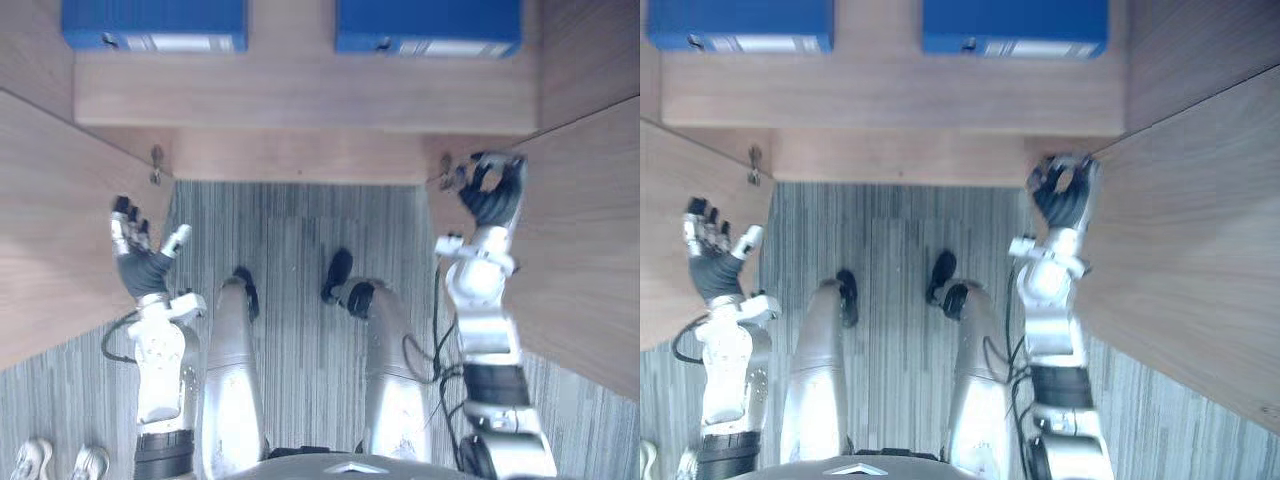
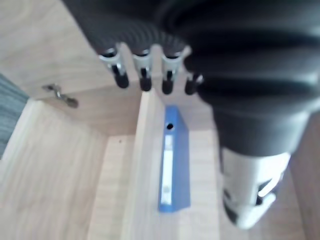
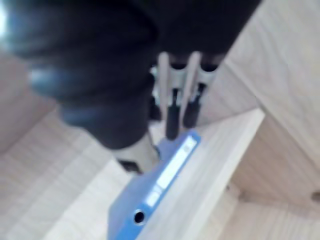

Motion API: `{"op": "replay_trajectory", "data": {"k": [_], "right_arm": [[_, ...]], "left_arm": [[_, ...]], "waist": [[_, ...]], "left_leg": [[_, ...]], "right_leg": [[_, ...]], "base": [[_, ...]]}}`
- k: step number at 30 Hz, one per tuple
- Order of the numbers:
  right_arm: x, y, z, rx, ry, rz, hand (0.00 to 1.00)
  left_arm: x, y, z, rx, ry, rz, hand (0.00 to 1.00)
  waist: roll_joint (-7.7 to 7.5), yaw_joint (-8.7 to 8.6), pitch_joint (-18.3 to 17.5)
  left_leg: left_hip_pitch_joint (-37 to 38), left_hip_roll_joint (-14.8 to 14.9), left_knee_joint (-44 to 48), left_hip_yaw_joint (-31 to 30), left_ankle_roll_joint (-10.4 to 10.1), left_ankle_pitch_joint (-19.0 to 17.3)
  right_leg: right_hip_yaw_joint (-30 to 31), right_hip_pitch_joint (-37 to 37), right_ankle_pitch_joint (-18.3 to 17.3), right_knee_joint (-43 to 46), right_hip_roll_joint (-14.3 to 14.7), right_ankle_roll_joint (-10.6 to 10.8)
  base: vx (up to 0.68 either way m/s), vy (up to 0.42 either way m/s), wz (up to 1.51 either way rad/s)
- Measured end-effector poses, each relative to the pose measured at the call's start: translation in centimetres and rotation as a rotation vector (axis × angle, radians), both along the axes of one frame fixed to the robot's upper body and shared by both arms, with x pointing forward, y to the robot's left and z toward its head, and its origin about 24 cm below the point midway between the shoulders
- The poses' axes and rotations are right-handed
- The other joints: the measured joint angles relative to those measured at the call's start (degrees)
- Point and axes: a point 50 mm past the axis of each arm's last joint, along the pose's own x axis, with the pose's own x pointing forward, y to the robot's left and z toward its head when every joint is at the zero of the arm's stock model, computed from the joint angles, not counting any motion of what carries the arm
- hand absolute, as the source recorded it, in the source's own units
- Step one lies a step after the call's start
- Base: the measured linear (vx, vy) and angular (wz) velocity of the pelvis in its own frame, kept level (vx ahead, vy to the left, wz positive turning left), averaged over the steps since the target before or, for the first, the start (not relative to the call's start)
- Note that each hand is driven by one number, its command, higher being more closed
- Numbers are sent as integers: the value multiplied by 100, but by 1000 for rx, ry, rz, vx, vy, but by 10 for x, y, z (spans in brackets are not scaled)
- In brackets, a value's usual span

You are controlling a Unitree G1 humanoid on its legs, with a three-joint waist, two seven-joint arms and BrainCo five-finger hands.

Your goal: Walk over to the cabinet, pick up the folder, carry it to the office cabinet, place the folder inside the office cabinet, then close the office cabinet door

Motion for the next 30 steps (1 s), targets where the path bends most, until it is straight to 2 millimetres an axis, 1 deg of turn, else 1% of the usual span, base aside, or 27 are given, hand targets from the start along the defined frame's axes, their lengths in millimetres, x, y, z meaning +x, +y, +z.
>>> {"op": "replay_trajectory", "data": {"k": [1, 3, 4, 5, 6, 7, 9, 10, 11, 12, 13, 15, 16, 17, 18, 19, 21, 22, 24, 26, 27, 28, 30], "right_arm": [[-4, 2, -5, 9, 14, 6, 0], [-17, 11, -26, 26, 79, 63, 0], [-20, 12, -31, 31, 97, 69, 0], [-28, 12, -43, 46, 139, 73, 0], [-31, 12, -48, 53, 162, 76, 0], [-38, 11, -61, 64, 215, 83, 0], [-47, 10, -79, 107, 293, 84, 0], [-50, 10, -88, 139, 330, 93, 0], [-53, 9, -102, 178, 388, 96, 0], [-57, 8, -120, 223, 459, 90, 0], [-57, 8, -123, 238, 473, 91, 0], [-63, 8, -152, 333, 586, 90, 0], [-66, 8, -159, 345, 616, 90, 0], [-71, 7, -172, 372, 673, 81, 0], [-78, 5, -186, 419, 725, 56, 0], [-81, 4, -193, 432, 755, 45, 0], [-92, 0, -223, 479, 891, 5, 0], [-94, 0, -229, 488, 921, 0, 0], [-108, -1, -250, 532, 1035, -16, 0], [-119, -3, -263, 555, 1114, -31, 0], [-122, -4, -266, 559, 1134, -36, 0], [-128, -6, -272, 569, 1172, -51, 0], [-129, -7, -274, 569, 1185, -54, 0]], "left_arm": [[-1, -2, -5, 5, 24, -12, 0], [-8, -5, -25, 13, 117, -45, 0], [-10, -7, -31, 12, 142, -53, 0], [-13, -9, -43, 21, 202, -69, 0], [-15, -10, -49, 32, 234, -79, 0], [-20, -11, -61, 45, 295, -92, 0], [-26, -12, -78, 67, 383, -115, 0], [-29, -11, -86, 73, 425, -122, 0], [-31, -11, -95, 71, 475, -134, 0], [-34, -11, -105, 63, 522, -145, 0], [-35, -11, -107, 61, 533, -146, 0], [-42, -10, -126, 42, 626, -152, 0], [-44, -9, -131, 37, 651, -156, 0], [-49, -9, -140, 27, 696, -153, 0], [-55, -7, -150, 16, 747, -149, 0], [-57, -7, -155, 10, 772, -145, 0], [-69, -1, -176, -23, 883, -124, 0], [-72, 0, -179, -31, 905, -116, 0], [-84, 4, -192, -56, 983, -95, 0], [-90, 5, -200, -72, 1028, -87, 0], [-93, 5, -202, -76, 1042, -86, 0], [-100, 5, -208, -85, 1085, -86, 0], [-104, 4, -211, -88, 1109, -89, 0]], "waist": [[-14, -2, -58], [-68, -15, -256], [-68, -15, -310], [-71, -25, -391], [-70, -37, -430], [-72, -79, -547], [-75, -105, -671], [-73, -130, -729], [-77, -154, -846], [-76, -153, -928], [-77, -150, -941], [-39, -158, -1012], [-31, -157, -1042], [-18, -155, -1153], [-14, -170, -1266], [-12, -186, -1303], [18, -235, -1377], [25, -242, -1386], [55, -281, -1403], [72, -280, -1442], [74, -279, -1444], [83, -270, -1473], [84, -268, -1477]], "left_leg": [[160, 13, -107, 41, 3, 0], [900, 75, -603, 227, 59, 34], [1076, 76, -726, 273, 80, 47], [1469, 77, -997, 387, 116, 74], [1668, 75, -1111, 439, 136, 89], [1994, 72, -1281, 539, 143, 94], [2512, 79, -1557, 712, 187, 105], [2700, 85, -1670, 780, 174, 122], [2883, 87, -1793, 882, 181, 127], [3106, 90, -1913, 992, 191, 125], [3172, 93, -1946, 1026, 191, 124], [3724, 73, -2287, 1227, 199, 137], [3851, 67, -2380, 1281, 196, 150], [4041, 52, -2547, 1368, 189, 177], [4180, 7, -2748, 1423, 181, 237], [4271, -38, -2878, 1459, 174, 286], [4646, -179, -3442, 1575, 163, 474], [4736, -214, -3558, 1626, 160, 518], [5014, -341, -3926, 1709, 168, 647], [5155, -416, -4109, 1731, 169, 709], [5208, -437, -4162, 1737, 174, 723], [5344, -492, -4257, 1771, 180, 736], [5434, -529, -4319, 1786, 193, 744]], "right_leg": [[-20, 156, 3, -119, 9, 4], [-78, 869, 103, -720, 90, 119], [-85, 1039, 132, -869, 105, 125], [-93, 1417, 207, -1158, 120, 199], [-94, 1614, 266, -1294, 125, 191], [-80, 1936, 434, -1548, 153, 178], [-41, 2420, 603, -1932, 208, 157], [-37, 2598, 666, -2086, 222, 157], [-14, 2754, 738, -2251, 243, 136], [53, 2925, 812, -2414, 286, 162], [80, 2973, 826, -2449, 296, 175], [186, 3426, 971, -2802, 352, 165], [233, 3531, 1011, -2885, 369, 186], [286, 3658, 1068, -3048, 406, 191], [326, 3778, 1142, -3243, 418, 214], [347, 3854, 1189, -3366, 419, 232], [467, 4243, 1479, -3965, 462, 269], [510, 4321, 1549, -4104, 474, 283], [611, 4582, 1751, -4520, 478, 314], [644, 4727, 1847, -4730, 475, 335], [653, 4789, 1877, -4796, 474, 342], [713, 4910, 1938, -4925, 475, 369], [743, 4992, 1972, -4995, 475, 387]], "base": [[24, 26, -16], [55, 42, -27], [83, 68, -23], [106, 82, -10], [114, 88, -10], [117, 98, -12], [129, 117, -21], [149, 124, -24], [147, 114, -29], [101, 73, -26], [128, 84, -32], [122, 84, -29], [93, 69, -29], [110, 67, -24], [94, 41, -21], [104, 18, -14], [90, -2, -21], [63, 4, -25], [49, 30, -16], [34, 44, -5], [35, 76, -12], [18, 61, -14], [-1, 57, -11]]}}
